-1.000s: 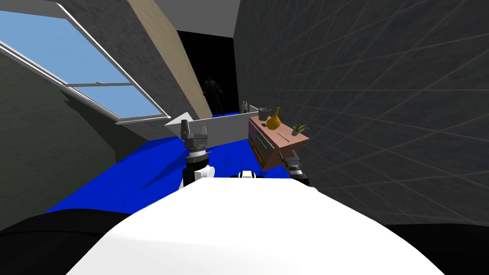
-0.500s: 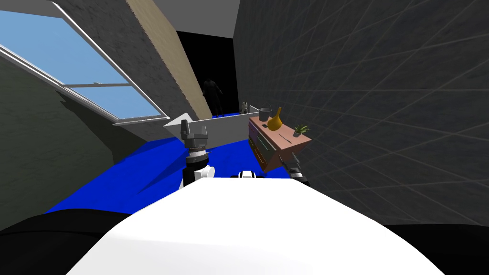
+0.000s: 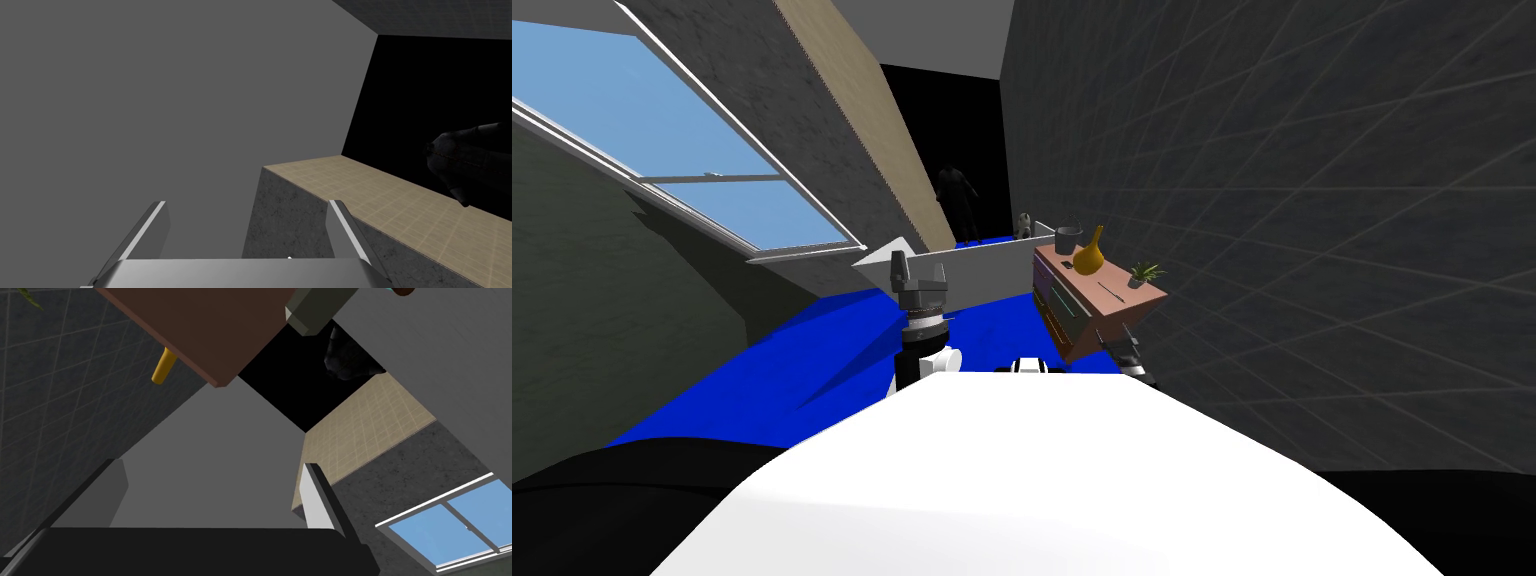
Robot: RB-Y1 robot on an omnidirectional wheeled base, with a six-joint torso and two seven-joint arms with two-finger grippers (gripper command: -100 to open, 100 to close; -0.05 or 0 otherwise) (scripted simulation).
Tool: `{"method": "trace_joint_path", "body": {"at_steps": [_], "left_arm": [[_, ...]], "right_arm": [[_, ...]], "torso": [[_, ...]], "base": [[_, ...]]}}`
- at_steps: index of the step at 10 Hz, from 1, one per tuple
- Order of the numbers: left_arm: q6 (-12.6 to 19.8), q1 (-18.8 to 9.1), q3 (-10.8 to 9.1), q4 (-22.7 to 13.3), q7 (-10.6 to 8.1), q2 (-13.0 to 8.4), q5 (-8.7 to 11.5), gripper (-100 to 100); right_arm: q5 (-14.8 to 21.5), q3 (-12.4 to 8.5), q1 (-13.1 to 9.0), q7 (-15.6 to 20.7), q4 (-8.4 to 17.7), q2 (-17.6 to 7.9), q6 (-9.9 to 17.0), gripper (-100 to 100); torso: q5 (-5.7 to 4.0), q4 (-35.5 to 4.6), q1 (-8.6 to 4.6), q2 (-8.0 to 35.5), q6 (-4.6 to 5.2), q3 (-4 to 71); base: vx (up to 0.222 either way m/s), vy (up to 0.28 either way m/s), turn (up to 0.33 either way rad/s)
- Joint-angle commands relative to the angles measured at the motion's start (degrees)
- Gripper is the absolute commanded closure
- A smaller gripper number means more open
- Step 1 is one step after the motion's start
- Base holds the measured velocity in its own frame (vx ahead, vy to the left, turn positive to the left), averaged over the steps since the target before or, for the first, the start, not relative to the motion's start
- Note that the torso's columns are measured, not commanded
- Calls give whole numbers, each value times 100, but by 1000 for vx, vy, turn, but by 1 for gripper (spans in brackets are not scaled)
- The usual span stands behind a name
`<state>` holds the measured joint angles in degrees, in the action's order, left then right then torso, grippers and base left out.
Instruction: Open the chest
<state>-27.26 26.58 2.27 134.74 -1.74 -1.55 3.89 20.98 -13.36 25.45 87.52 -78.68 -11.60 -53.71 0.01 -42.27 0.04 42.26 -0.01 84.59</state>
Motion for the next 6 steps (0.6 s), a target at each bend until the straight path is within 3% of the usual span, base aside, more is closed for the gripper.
{"method": "trace_joint_path", "body": {"at_steps": [1,2,3,5,6], "left_arm": [[0,0,0,0,0,0,0,0],[0,0,0,0,0,0,0,0],[0,0,0,0,0,0,0,0],[0,0,0,0,0,0,0,0],[0,0,0,0,0,0,0,0]], "right_arm": [[133,-69,-66,449,356,-1,-174,-100],[133,-69,-66,599,356,-1,-174,-100],[255,-136,-121,780,626,2,-357,-100],[255,-136,-121,1081,692,2,-357,-100],[373,-201,-181,1267,965,7,-539,-100]], "torso": [[-1,0,0,-2,1,0],[-1,0,-2,0,1,0],[-2,-2,-6,7,1,-5],[-2,0,-5,0,1,0],[-2,-3,-5,10,1,-6]], "base": [[54,23,-2],[33,12,-1],[62,11,3],[45,7,1],[50,7,5]]}}
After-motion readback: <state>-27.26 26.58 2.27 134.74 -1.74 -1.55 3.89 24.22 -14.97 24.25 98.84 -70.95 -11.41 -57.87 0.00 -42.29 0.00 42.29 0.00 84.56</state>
